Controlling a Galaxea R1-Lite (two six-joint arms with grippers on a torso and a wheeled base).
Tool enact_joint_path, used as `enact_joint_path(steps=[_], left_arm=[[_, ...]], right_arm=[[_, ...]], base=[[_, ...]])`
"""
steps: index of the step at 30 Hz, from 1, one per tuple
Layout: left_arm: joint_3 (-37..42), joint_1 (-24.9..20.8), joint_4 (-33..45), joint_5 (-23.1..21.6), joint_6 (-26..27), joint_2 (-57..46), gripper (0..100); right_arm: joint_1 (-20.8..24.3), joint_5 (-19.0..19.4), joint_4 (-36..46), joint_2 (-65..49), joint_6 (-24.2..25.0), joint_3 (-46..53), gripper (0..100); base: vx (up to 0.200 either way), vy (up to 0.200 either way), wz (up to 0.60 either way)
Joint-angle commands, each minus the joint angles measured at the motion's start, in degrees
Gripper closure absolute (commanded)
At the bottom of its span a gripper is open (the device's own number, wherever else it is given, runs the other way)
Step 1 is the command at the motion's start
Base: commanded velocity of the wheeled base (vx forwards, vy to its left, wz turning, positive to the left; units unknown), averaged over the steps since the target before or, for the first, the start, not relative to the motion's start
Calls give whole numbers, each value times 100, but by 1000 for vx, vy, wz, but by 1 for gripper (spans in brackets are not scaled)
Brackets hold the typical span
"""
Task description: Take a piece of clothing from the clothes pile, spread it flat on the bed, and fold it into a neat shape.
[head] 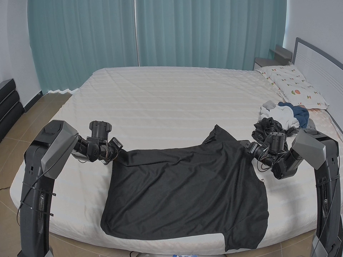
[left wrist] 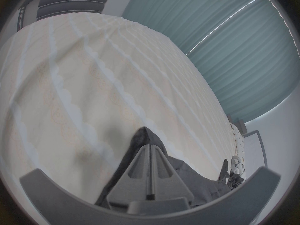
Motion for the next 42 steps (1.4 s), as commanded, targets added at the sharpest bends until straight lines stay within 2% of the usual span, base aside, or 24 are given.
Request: enact_joint_path(steps=[1,2,3,26,27,38,42], left_arm=[[62,21,7,3,-12,-100,100],[106,30,-1,3,-3,-135,100],[142,30,-37,3,-3,-153,0],[-148,21,-19,-6,41,102,0],[-148,13,-10,-6,76,120,100],[-201,21,-10,46,190,199,100],[-377,101,-45,266,41,181,100]], right_arm=[[12,2,-8,-17,7,20,0],[3,2,1,-17,7,11,0],[3,2,-8,-25,7,11,0],[38,-7,-79,19,7,64,0],[38,-7,-79,19,7,64,0],[38,-7,-79,-17,-11,205,0],[38,-7,-79,1,-11,178,0]], base=[[0,0,0],[0,0,0],[0,0,0],[0,0,0],[0,0,0],[0,0,0],[0,0,0]])
